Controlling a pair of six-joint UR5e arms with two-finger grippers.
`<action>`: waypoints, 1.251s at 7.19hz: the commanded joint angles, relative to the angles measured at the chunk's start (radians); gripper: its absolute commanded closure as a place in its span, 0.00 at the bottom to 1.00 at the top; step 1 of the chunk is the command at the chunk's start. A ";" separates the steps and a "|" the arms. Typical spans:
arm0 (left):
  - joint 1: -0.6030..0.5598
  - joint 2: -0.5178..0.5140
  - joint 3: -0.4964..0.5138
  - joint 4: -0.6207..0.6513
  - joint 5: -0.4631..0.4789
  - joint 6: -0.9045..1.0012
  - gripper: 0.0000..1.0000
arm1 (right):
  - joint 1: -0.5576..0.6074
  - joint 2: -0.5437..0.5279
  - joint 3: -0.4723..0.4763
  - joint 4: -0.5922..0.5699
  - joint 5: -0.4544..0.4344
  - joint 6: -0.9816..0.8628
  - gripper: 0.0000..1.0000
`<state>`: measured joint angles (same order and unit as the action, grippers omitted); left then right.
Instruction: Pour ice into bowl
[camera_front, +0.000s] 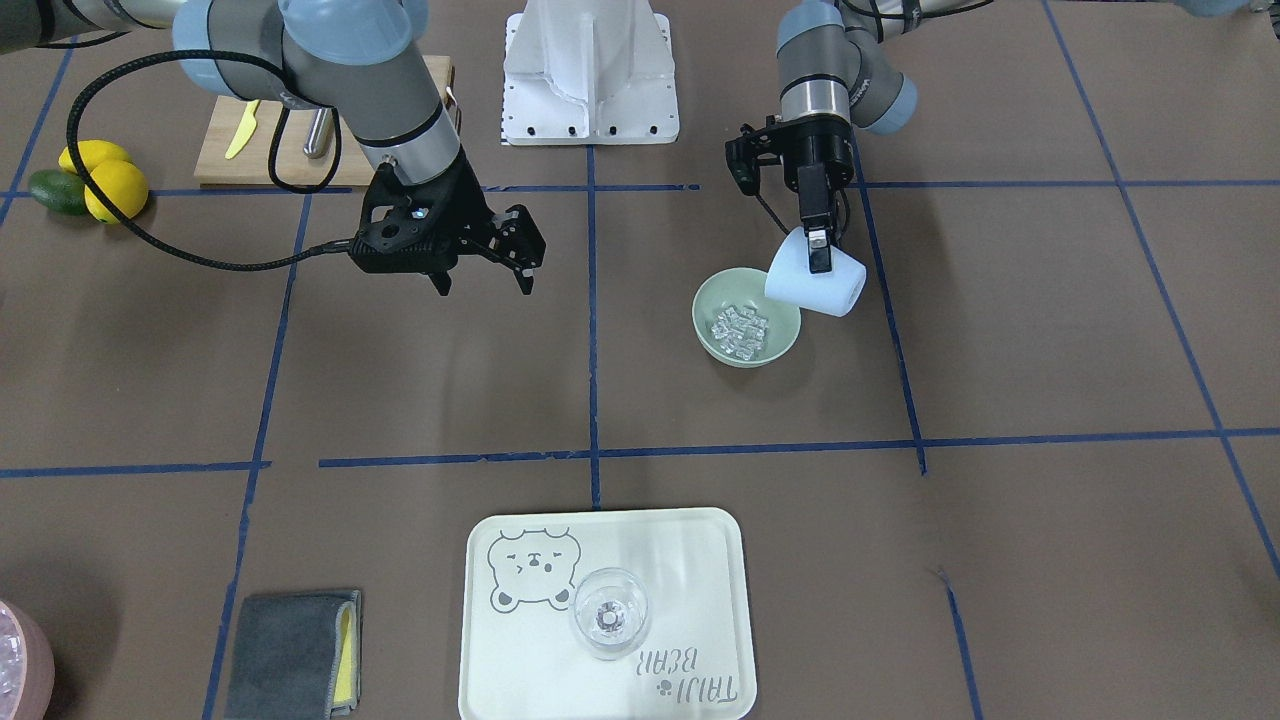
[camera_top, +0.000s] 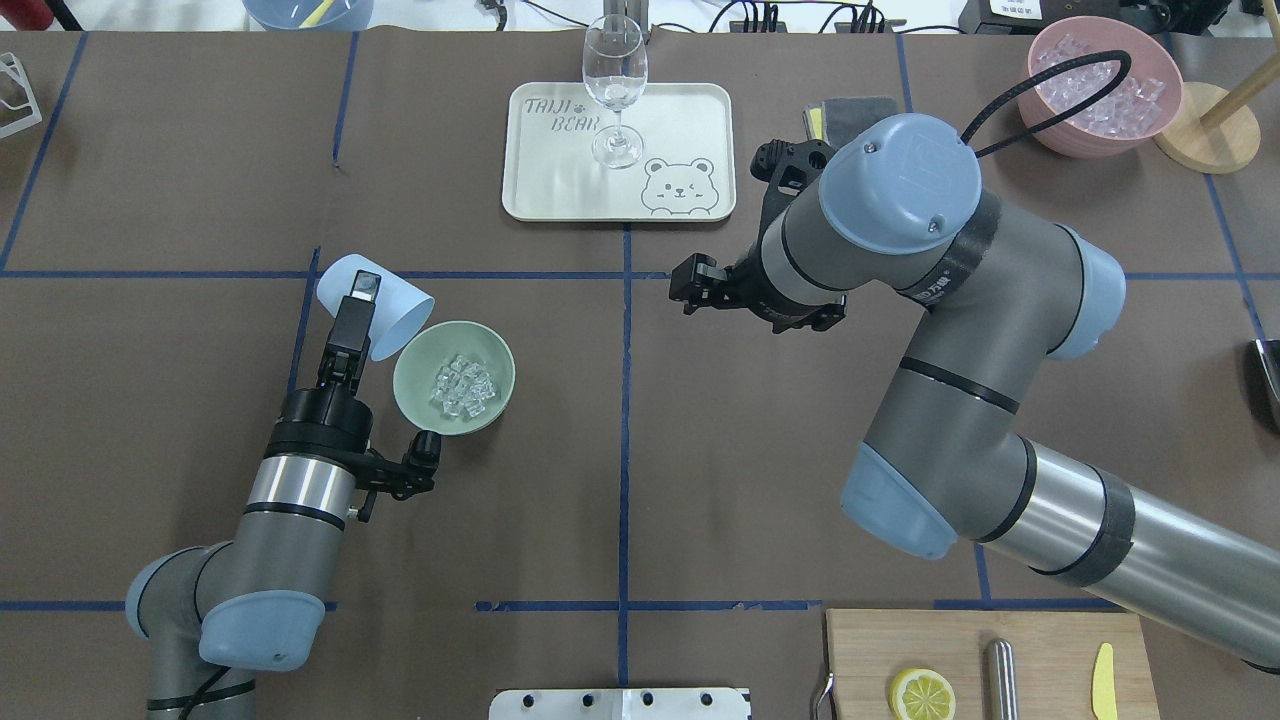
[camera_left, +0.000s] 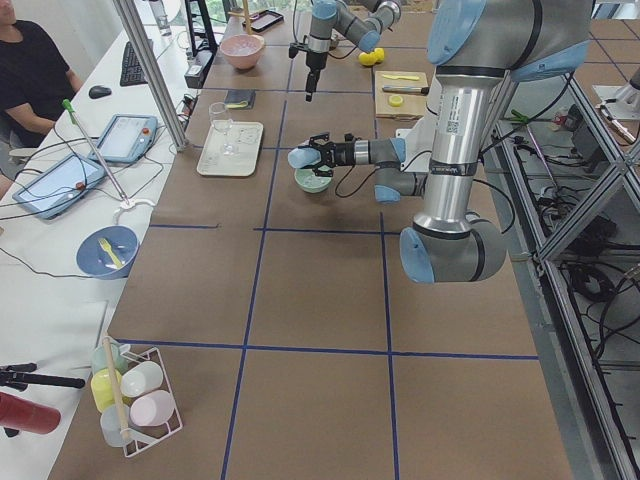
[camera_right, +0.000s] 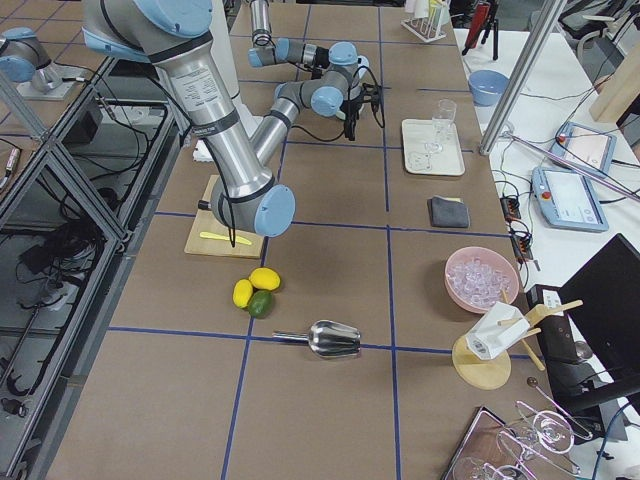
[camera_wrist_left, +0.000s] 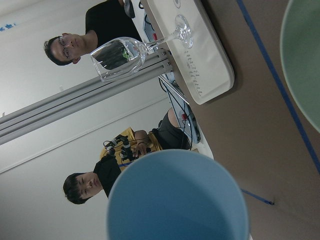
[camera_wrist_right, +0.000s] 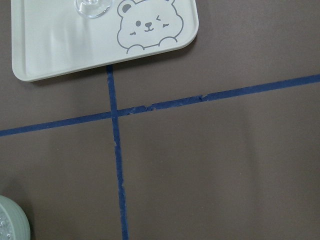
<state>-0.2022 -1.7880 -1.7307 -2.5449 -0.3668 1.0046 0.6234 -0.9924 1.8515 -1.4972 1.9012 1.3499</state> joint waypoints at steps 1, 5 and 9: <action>-0.023 0.045 -0.018 -0.002 -0.090 -0.042 1.00 | -0.004 0.001 0.000 0.000 -0.002 0.000 0.00; -0.081 0.246 -0.122 -0.003 -0.242 -0.248 1.00 | -0.005 0.003 0.006 -0.003 -0.004 0.002 0.00; -0.135 0.465 -0.119 -0.243 -0.372 -0.437 1.00 | -0.005 0.005 0.017 -0.009 -0.005 0.002 0.00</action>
<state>-0.3206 -1.4005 -1.8518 -2.6921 -0.7013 0.6184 0.6182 -0.9884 1.8629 -1.5038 1.8962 1.3514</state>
